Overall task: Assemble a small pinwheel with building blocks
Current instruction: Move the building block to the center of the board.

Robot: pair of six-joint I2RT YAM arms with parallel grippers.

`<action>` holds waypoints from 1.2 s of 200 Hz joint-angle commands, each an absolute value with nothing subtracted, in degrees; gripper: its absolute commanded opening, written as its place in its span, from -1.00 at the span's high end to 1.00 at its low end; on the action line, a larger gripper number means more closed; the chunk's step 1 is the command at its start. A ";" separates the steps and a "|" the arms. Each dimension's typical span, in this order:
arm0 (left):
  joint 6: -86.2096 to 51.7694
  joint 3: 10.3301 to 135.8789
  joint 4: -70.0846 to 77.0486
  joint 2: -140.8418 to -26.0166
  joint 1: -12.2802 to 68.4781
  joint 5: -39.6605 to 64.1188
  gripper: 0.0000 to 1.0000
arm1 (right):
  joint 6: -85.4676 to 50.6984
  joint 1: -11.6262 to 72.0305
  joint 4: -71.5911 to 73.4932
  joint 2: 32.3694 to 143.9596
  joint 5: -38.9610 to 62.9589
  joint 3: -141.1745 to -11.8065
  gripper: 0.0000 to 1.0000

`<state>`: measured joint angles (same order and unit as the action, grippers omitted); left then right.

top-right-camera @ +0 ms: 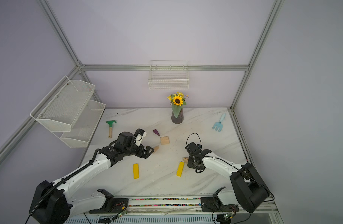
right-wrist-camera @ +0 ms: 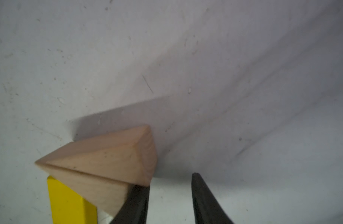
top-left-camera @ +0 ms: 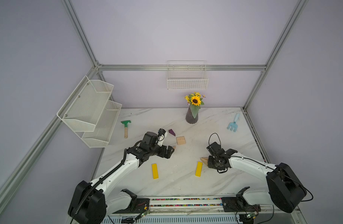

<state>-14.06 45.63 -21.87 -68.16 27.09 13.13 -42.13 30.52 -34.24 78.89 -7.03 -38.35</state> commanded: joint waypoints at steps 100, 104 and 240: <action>-14.77 47.15 -19.53 -68.92 27.33 14.20 -1.00 | -26.02 25.94 -22.87 89.37 -3.96 -48.01 0.20; -14.75 47.17 -19.51 -69.01 27.33 14.20 -1.00 | -25.59 25.63 -22.57 89.81 -3.81 -48.40 0.20; -4.36 68.76 -26.49 -92.87 40.44 9.25 -0.98 | -28.49 23.96 -26.64 73.02 -2.48 -47.44 0.16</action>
<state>-10.37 62.19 -23.66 -87.94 38.11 10.87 -25.80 24.69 -23.55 79.09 -1.61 -48.47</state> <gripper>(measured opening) 0.997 0.410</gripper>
